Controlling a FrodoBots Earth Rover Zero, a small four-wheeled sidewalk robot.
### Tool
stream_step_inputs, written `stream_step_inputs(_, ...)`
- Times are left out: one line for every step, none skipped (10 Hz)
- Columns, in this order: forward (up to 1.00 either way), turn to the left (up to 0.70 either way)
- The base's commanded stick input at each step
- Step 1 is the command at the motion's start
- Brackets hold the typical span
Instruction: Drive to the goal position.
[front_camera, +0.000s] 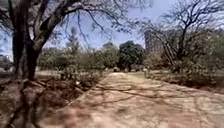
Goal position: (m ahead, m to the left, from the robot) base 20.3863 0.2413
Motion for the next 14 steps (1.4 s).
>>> stream_step_inputs(1.0,0.0)
stream_step_inputs(1.0,0.0)
stream_step_inputs(1.0,0.0)
stream_step_inputs(1.0,0.0)
stream_step_inputs(1.0,0.0)
stream_step_inputs(1.0,0.0)
stream_step_inputs(1.0,0.0)
stream_step_inputs(1.0,0.0)
stream_step_inputs(1.0,0.0)
stream_step_inputs(1.0,0.0)
stream_step_inputs(1.0,0.0)
stream_step_inputs(1.0,0.0)
stream_step_inputs(1.0,0.0)
stream_step_inputs(1.0,0.0)
